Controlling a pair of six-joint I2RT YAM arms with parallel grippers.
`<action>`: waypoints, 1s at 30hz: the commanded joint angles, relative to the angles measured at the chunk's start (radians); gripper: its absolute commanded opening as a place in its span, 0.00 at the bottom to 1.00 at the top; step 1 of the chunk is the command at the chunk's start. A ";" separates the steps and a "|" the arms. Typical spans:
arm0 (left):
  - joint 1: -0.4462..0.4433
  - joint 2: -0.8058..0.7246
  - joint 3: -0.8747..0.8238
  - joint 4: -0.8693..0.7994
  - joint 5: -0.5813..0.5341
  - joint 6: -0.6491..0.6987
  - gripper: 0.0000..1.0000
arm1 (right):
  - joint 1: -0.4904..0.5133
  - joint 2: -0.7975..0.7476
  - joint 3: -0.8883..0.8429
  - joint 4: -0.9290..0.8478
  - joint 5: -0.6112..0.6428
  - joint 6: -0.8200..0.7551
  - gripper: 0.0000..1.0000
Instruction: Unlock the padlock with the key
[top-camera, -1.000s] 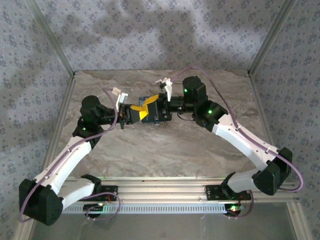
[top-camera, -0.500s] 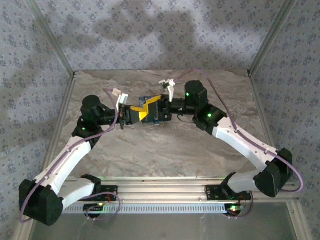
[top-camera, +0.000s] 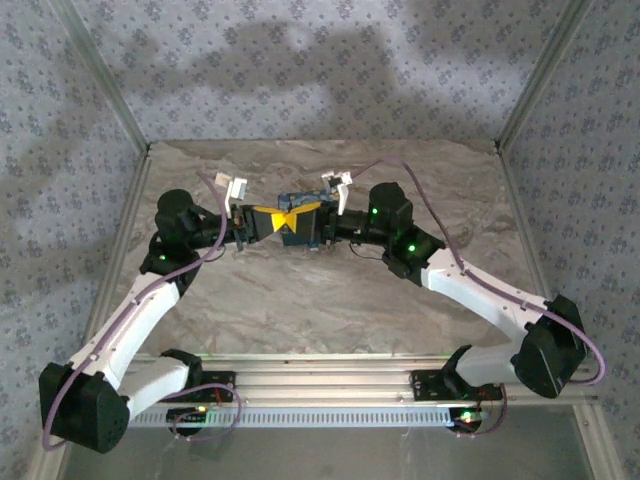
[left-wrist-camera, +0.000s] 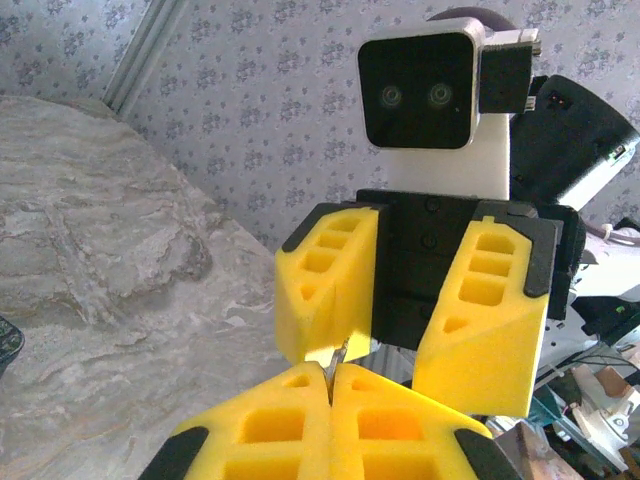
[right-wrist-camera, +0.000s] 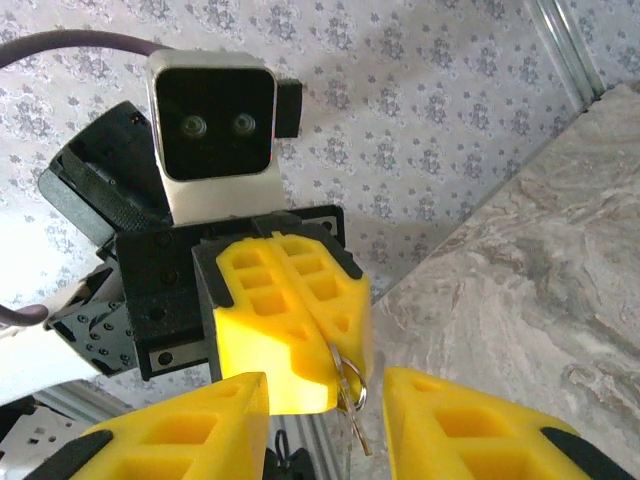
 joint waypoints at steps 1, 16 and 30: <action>0.003 -0.007 0.004 0.044 0.013 -0.017 0.00 | 0.001 -0.011 0.005 0.056 0.024 0.014 0.35; 0.003 -0.013 0.005 0.043 0.021 -0.021 0.00 | 0.001 0.004 0.013 0.047 0.028 0.018 0.27; 0.009 -0.017 0.022 0.015 0.021 -0.003 0.00 | -0.001 0.012 0.013 0.030 0.040 0.000 0.15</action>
